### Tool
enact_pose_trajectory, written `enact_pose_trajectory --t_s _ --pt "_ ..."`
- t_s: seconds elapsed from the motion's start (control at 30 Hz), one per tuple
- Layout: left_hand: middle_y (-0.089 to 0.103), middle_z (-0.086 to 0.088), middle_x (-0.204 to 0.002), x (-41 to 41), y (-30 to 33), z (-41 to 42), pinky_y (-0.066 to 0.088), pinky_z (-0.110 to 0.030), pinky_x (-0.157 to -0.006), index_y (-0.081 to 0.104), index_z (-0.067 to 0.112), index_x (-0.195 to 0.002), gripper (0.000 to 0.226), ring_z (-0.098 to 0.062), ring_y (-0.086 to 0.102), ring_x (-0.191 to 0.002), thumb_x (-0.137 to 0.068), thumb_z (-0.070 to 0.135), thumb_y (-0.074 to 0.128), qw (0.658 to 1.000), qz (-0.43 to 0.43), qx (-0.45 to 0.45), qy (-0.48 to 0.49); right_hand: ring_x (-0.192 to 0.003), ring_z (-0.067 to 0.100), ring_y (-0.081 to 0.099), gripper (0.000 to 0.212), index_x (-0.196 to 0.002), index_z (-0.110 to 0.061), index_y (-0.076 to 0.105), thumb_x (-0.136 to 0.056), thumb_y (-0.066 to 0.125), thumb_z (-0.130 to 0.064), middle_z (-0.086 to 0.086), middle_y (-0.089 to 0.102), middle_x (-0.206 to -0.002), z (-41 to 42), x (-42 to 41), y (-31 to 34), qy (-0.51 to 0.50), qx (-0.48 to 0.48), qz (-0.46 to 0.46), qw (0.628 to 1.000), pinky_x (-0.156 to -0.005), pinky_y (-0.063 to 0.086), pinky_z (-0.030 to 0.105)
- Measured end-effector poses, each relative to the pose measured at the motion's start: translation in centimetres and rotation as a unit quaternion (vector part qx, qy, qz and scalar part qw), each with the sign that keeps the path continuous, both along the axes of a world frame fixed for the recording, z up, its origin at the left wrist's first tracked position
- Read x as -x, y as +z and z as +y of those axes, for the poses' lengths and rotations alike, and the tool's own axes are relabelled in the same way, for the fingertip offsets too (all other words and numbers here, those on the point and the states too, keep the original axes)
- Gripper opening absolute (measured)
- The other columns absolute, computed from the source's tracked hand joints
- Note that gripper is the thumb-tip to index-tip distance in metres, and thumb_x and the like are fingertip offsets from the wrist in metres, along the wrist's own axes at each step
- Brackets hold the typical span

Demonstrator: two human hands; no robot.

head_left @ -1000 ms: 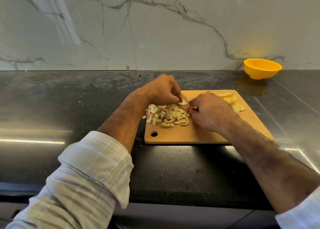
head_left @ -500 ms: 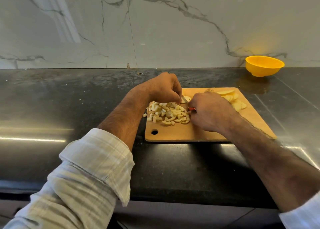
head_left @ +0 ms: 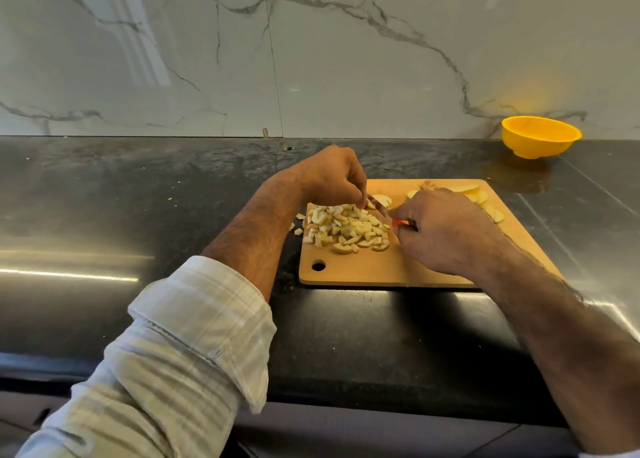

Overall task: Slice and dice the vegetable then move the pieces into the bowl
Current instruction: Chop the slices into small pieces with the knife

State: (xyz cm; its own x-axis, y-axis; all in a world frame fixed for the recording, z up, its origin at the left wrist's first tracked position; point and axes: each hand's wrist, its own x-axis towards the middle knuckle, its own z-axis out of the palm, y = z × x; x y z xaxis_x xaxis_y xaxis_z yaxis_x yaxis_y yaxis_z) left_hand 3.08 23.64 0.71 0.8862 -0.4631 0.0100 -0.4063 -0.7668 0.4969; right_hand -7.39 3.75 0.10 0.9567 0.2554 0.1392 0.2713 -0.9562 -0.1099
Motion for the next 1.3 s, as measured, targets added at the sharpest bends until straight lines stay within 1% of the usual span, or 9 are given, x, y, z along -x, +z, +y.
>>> enact_pose_trajectory --t_s 0.13,0.3,0.4,0.5,0.63,0.77,0.9,1.1,1.3 --pt "0.08 0.011 -0.094 0.1 0.0 0.1 0.06 -0.036 -0.09 0.084 0.024 -0.08 0.017 -0.005 0.072 -0.095 -0.085 0.01 0.075 1.0 0.012 -0.001 -0.002 -0.096 0.016 0.058 0.034 -0.128 -0.029 0.071 -0.097 0.059 -0.036 -0.008 0.067 -0.104 1.2 -0.1 0.1 0.001 0.062 0.008 0.998 -0.082 0.059 0.037" --pt "0.08 0.01 -0.093 0.2 0.2 0.0 0.061 -0.041 -0.096 0.084 0.025 -0.081 0.02 -0.006 0.072 -0.097 -0.087 0.009 0.073 1.0 0.003 -0.007 -0.012 -0.091 0.017 0.06 0.029 -0.119 -0.028 0.072 -0.095 0.061 -0.037 -0.006 0.067 -0.097 2.0 -1.2 0.0 0.007 0.071 0.002 0.997 -0.082 0.059 0.04" --pt "0.08 0.01 -0.092 0.2 0.0 0.2 0.061 -0.046 -0.097 0.085 0.023 -0.084 0.022 -0.012 0.074 -0.098 -0.085 0.007 0.07 1.0 -0.013 0.008 -0.012 -0.103 0.02 0.061 0.033 -0.127 -0.03 0.072 -0.099 0.055 -0.036 -0.004 0.072 -0.114 0.7 -1.1 -0.4 0.0 0.015 -0.004 1.0 -0.087 0.057 0.041" --pt "0.08 0.002 -0.088 0.2 0.2 0.9 0.062 -0.055 -0.093 0.084 0.023 -0.085 0.023 -0.026 0.075 -0.095 -0.08 0.01 0.065 0.997 -0.051 0.061 -0.006 -0.109 0.019 0.063 0.035 -0.133 -0.031 0.07 -0.103 0.054 -0.035 -0.006 0.073 -0.127 -1.3 -0.8 -0.1 -0.016 -0.068 -0.044 0.997 -0.088 0.055 0.037" --pt "0.078 0.004 -0.08 -0.1 0.4 1.4 0.065 -0.046 -0.085 0.082 0.017 -0.085 0.021 -0.016 0.075 -0.082 -0.084 0.006 0.065 0.991 -0.093 0.099 0.009 -0.123 0.025 0.059 0.039 -0.139 -0.031 0.066 -0.102 0.056 -0.037 -0.003 0.065 -0.14 -2.4 -1.1 0.0 -0.062 -0.022 -0.001 0.998 -0.098 0.054 0.042" --pt "0.076 0.007 -0.082 -0.5 0.0 2.0 0.065 -0.034 -0.076 0.082 0.018 -0.087 0.022 -0.008 0.072 -0.078 -0.087 0.004 0.065 0.987 -0.127 0.084 0.05 -0.116 0.025 0.059 0.037 -0.137 -0.031 0.067 -0.103 0.053 -0.038 -0.001 0.066 -0.133 -2.1 -0.8 -0.2 -0.033 0.009 0.017 0.999 -0.093 0.054 0.04" --pt "0.073 0.009 -0.078 -1.0 -0.1 2.9 0.065 -0.034 -0.073 0.08 0.017 -0.084 0.017 -0.008 0.07 -0.076 -0.086 0.007 0.066 0.978 -0.161 0.077 0.105 -0.12 0.023 0.059 0.038 -0.141 -0.035 0.064 -0.104 0.054 -0.039 -0.004 0.067 -0.136 -2.0 -0.5 -0.2 0.003 -0.008 0.028 1.0 -0.099 0.054 0.041" --pt "0.073 0.008 -0.087 -1.6 -0.6 3.5 0.063 -0.033 -0.076 0.078 0.021 -0.082 0.019 -0.009 0.069 -0.085 -0.088 0.007 0.067 0.98 -0.118 0.024 0.156 -0.113 0.019 0.059 0.037 -0.14 -0.035 0.065 -0.103 0.06 -0.037 -0.004 0.068 -0.135 -3.1 -1.2 0.0 -0.019 -0.069 0.029 0.997 -0.097 0.053 0.038" --pt "0.07 0.003 -0.099 -1.9 -1.3 2.9 0.059 -0.032 -0.078 0.076 0.02 -0.097 0.017 -0.013 0.067 -0.095 -0.096 0.009 0.063 0.987 -0.06 -0.005 0.15 -0.132 0.025 0.054 0.041 -0.145 -0.036 0.061 -0.104 0.058 -0.04 -0.002 0.058 -0.149 -3.0 -1.6 -0.7 -0.023 -0.05 0.048 0.997 -0.108 0.049 0.042"
